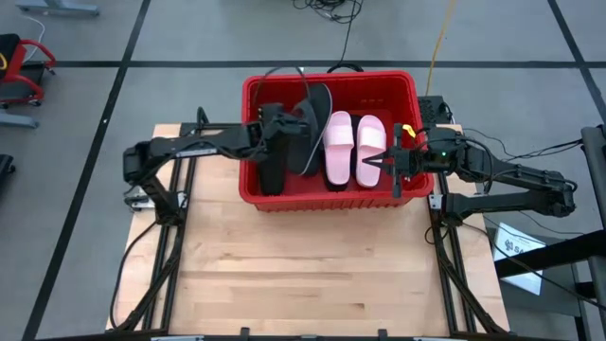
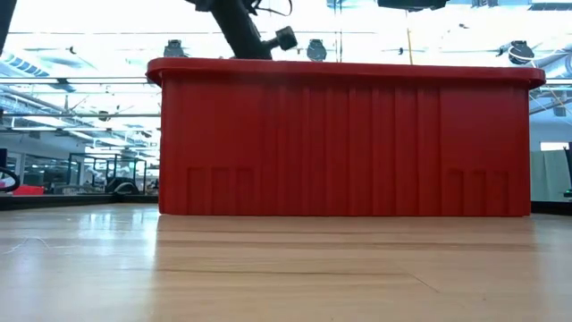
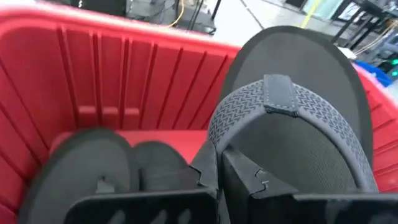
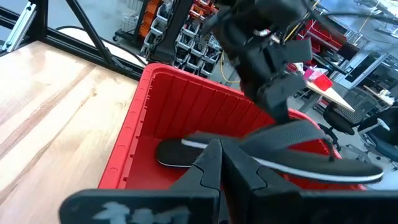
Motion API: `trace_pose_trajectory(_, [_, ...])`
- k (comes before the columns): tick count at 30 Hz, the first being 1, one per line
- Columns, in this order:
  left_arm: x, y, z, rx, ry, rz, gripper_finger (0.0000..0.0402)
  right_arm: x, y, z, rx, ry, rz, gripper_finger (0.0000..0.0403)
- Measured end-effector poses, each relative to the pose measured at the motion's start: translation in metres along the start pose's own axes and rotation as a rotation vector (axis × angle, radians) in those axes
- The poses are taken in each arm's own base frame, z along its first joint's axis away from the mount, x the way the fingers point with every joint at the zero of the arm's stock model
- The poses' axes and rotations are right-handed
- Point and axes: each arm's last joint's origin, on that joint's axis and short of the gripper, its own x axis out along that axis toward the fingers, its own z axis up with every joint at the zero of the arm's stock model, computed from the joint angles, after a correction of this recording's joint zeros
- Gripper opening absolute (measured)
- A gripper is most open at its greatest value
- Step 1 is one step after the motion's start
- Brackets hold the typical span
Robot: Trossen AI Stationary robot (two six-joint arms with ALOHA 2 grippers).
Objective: Pick and place slides into bin
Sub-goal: Stack the black flip flop on top of the black slide in the red bin
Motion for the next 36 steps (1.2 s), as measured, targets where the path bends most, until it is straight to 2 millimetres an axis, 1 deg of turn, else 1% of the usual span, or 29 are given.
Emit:
trace_pose_trajectory(3, [0.011,-0.001,-0.012,-0.002,0.011,0.029,0.0000,0.000,0.000,0.000,-0.001,0.000,0.001,0.0000])
trace_pose_trajectory(7, [0.023,-0.002,-0.027,-0.048,0.025,0.059,0.0000,0.000,0.000,0.000,-0.013,0.000,0.003,0.0000])
trace_pose_trajectory(15, [0.033,0.005,-0.047,-0.075,0.035,0.165,0.0000,0.000,0.001,-0.001,-0.025,0.005,0.008,0.0000])
trace_pose_trajectory(26, [0.044,0.010,-0.065,-0.074,0.074,0.225,0.0000,0.000,0.001,-0.001,-0.032,0.006,0.012,0.0000])
trace_pose_trajectory(33, [0.044,0.013,-0.066,-0.047,0.096,0.250,0.0000,0.000,0.001,-0.001,-0.032,0.006,0.011,0.0000])
trace_pose_trajectory(36, [0.046,0.015,-0.066,-0.032,0.149,0.233,0.0000,0.000,0.001,-0.001,-0.033,0.005,0.011,0.0000])
